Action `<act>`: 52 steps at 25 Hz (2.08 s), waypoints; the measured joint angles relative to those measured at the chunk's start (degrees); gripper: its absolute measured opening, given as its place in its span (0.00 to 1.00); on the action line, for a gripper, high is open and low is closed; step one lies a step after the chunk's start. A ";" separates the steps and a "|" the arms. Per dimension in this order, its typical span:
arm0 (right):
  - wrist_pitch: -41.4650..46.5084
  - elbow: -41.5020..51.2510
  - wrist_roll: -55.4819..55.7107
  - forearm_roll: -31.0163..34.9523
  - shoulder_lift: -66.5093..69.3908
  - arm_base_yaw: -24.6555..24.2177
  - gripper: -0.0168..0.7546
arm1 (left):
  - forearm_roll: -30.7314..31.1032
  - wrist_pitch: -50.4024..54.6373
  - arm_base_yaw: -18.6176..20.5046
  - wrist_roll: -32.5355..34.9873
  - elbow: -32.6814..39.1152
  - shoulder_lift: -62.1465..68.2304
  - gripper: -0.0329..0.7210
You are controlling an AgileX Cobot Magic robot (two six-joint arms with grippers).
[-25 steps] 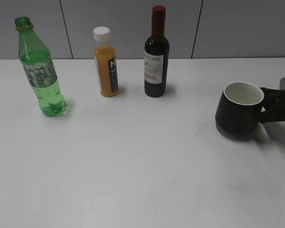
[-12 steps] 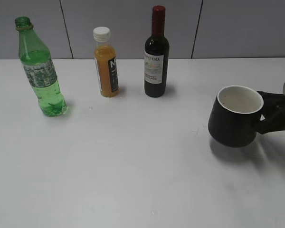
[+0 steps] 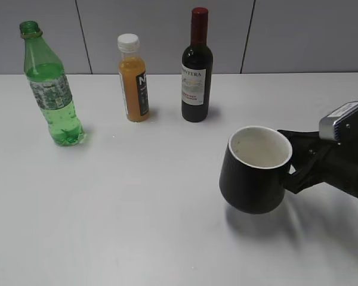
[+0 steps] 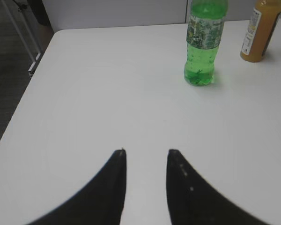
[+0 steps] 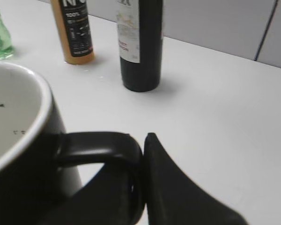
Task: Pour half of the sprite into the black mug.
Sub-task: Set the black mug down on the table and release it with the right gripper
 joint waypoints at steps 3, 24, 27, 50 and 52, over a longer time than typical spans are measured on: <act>0.06 -0.66 0.25 -0.06 0.00 2.38 0.06 | 0.00 0.00 0.00 0.00 0.00 0.00 0.35; -0.09 -24.24 8.22 -9.70 10.71 15.70 0.06 | 0.00 0.00 0.00 0.00 0.00 0.00 0.35; -0.10 -27.43 10.39 -12.43 14.09 16.02 0.06 | 0.00 0.00 0.00 0.00 0.00 0.00 0.35; 0.91 -39.00 12.94 -16.37 27.94 20.55 0.06 | 0.00 0.00 0.00 0.00 0.00 0.00 0.35; 1.66 -39.00 11.89 -14.70 28.12 20.61 0.06 | 0.00 0.00 0.00 0.00 0.00 0.00 0.35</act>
